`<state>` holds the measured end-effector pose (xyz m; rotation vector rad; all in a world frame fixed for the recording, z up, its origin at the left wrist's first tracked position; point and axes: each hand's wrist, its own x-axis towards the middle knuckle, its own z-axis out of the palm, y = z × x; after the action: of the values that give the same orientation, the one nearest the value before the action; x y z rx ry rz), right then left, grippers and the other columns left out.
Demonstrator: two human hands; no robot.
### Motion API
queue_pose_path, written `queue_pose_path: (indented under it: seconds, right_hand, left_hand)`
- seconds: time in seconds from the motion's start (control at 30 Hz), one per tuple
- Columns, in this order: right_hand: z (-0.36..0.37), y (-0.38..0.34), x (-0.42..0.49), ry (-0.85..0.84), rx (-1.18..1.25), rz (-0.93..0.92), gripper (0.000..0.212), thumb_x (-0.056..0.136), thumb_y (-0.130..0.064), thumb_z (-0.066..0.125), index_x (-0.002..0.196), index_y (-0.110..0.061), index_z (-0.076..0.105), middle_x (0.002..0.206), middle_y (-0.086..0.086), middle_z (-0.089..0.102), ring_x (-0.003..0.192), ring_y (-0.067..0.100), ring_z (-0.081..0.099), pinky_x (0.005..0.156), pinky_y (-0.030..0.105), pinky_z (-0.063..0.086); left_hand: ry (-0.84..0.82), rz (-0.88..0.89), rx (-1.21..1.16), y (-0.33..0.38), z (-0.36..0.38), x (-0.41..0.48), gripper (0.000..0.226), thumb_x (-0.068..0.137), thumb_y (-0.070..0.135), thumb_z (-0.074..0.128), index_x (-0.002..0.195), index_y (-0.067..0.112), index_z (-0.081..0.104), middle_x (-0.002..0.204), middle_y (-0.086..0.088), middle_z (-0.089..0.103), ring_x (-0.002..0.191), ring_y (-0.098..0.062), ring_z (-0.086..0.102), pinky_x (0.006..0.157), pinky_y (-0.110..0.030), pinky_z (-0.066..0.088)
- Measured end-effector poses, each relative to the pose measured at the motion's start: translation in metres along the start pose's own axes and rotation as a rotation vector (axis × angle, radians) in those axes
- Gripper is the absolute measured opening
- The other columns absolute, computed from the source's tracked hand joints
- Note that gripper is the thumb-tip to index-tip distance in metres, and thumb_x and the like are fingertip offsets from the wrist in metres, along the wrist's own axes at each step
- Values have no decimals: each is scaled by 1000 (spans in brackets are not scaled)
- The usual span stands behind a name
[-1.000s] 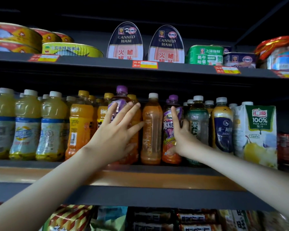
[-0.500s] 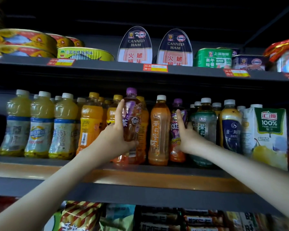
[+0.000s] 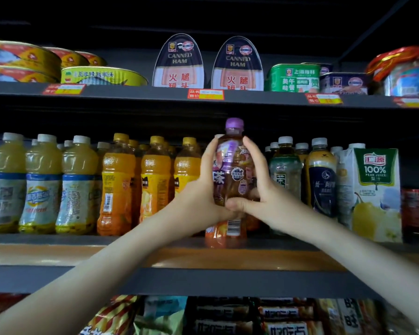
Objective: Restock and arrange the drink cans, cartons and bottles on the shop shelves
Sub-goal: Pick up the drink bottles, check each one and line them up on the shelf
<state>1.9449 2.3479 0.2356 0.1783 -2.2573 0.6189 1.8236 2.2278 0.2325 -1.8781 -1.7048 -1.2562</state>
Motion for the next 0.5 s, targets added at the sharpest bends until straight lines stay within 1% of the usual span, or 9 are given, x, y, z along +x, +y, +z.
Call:
queue_pose_path:
  seconds: [0.1, 0.17, 0.23, 0.3, 0.33, 0.4, 0.43, 0.47, 0.5]
  right_hand:
    - [-14, 5, 0, 62, -24, 49, 107, 81, -16, 75, 139, -61, -3, 129, -22, 34, 111, 6, 58, 93, 32, 54]
    - [-24, 9, 1, 82, -39, 117, 110, 80, -11, 77, 145, -55, -1, 126, -20, 41, 105, 6, 61, 84, 24, 56]
    - [-32, 14, 0, 90, -99, 174, 110, 81, -9, 76, 145, -55, -1, 132, -10, 44, 96, 3, 63, 70, 12, 54]
    - [-37, 19, 1, 99, -197, 225, 110, 83, -12, 75, 145, -55, -5, 141, -2, 45, 87, -1, 60, 62, 7, 49]
    - [-37, 20, 1, 99, -247, 247, 111, 83, -14, 75, 145, -54, -8, 145, 1, 44, 88, 1, 60, 66, 8, 48]
    - [-37, 24, 0, 77, -353, 271, 118, 81, -21, 77, 144, -55, -16, 152, 7, 36, 106, 13, 60, 83, 19, 48]
    - [-37, 26, -1, 44, -413, 279, 125, 78, -25, 80, 141, -57, -22, 157, 10, 26, 122, 20, 53, 93, 27, 45]
    - [-37, 28, -2, 1, -468, 290, 131, 74, -29, 83, 136, -61, -28, 160, 10, 13, 137, 26, 38, 104, 37, 40]
    - [-36, 28, -3, -35, -502, 302, 136, 70, -33, 86, 130, -64, -33, 162, 9, 0, 146, 29, 19, 111, 47, 32]
  left_hand:
    - [-146, -33, -16, 3, 7, 13, 128, 81, 9, 76, 142, 35, -33, 140, 0, 41, 104, -6, 63, 85, -11, 50]
    - [-237, -65, -40, 0, 11, 20, 129, 83, 9, 74, 136, 42, -38, 142, 0, 39, 105, -4, 61, 84, -10, 50]
    - [-279, -80, -10, -2, 14, 24, 123, 85, 17, 73, 141, 42, -35, 143, 2, 42, 106, -1, 59, 85, -7, 47]
    - [-226, -11, 179, -4, 14, 27, 111, 87, 31, 70, 149, 35, -22, 148, 3, 40, 116, -3, 52, 92, -6, 41]
    - [-169, 55, 320, -7, 13, 27, 106, 87, 38, 68, 152, 33, -16, 151, 1, 35, 126, -8, 44, 99, -10, 36]
    - [-77, 166, 644, -16, 9, 27, 106, 85, 51, 66, 153, 31, -12, 157, -5, 21, 141, -20, 24, 115, -31, 26]
    - [-39, 191, 814, -25, 7, 27, 110, 81, 58, 66, 153, 29, -12, 159, -9, 15, 145, -26, 17, 119, -40, 18]
    - [-17, 203, 972, -33, 6, 29, 115, 75, 64, 68, 153, 27, -9, 161, -13, 12, 147, -32, 15, 118, -47, 12]
    - [-9, 185, 1083, -37, 7, 28, 121, 68, 71, 69, 154, 25, -2, 160, -17, 15, 146, -37, 18, 115, -53, 11]
